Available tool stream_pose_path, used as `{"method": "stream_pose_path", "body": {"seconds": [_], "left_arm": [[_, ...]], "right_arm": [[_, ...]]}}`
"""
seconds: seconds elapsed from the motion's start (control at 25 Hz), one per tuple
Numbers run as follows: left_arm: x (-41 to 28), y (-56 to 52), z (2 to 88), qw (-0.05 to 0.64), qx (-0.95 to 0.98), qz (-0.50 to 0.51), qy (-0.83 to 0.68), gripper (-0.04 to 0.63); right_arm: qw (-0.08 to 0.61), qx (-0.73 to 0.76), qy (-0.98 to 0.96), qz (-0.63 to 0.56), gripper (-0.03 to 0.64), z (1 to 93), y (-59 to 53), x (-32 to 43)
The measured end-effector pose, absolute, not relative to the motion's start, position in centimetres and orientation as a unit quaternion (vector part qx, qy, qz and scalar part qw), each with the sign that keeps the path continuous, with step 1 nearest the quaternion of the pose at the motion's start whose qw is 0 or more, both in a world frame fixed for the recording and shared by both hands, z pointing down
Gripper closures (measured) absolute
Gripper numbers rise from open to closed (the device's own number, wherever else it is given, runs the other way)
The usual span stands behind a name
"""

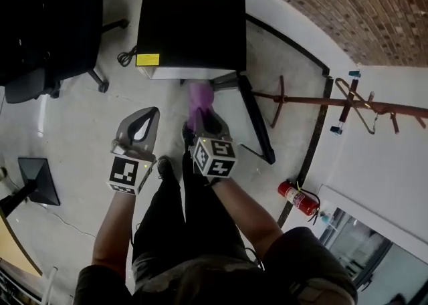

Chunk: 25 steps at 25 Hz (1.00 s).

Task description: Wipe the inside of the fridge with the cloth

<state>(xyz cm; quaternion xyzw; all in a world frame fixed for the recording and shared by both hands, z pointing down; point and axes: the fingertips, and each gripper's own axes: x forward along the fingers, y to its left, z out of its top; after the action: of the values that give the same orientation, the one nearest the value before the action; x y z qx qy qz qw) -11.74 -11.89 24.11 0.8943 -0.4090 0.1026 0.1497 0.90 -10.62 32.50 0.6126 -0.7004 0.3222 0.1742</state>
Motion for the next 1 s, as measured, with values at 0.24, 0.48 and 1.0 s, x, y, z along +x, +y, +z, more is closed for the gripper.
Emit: {"method": "stream_pose_path", "body": {"seconds": [0.24, 0.48, 1.0], "left_arm": [[-13.2, -8.7, 19.1, 0.148, 0.9, 0.085, -0.401, 0.577], [-14.0, -6.9, 15.9, 0.152, 0.898, 0.078, -0.406, 0.577], [-11.9, 0.5, 8.8, 0.11, 0.887, 0.06, -0.445, 0.577]], "right_arm": [[0.145, 0.628, -0.698, 0.313, 0.565, 26.0, -7.5, -0.3], [0.138, 0.638, -0.706, 0.274, 0.565, 19.9, -5.2, 0.5], [0.108, 0.594, -0.759, 0.244, 0.565, 12.7, 1.3, 2.6]]}}
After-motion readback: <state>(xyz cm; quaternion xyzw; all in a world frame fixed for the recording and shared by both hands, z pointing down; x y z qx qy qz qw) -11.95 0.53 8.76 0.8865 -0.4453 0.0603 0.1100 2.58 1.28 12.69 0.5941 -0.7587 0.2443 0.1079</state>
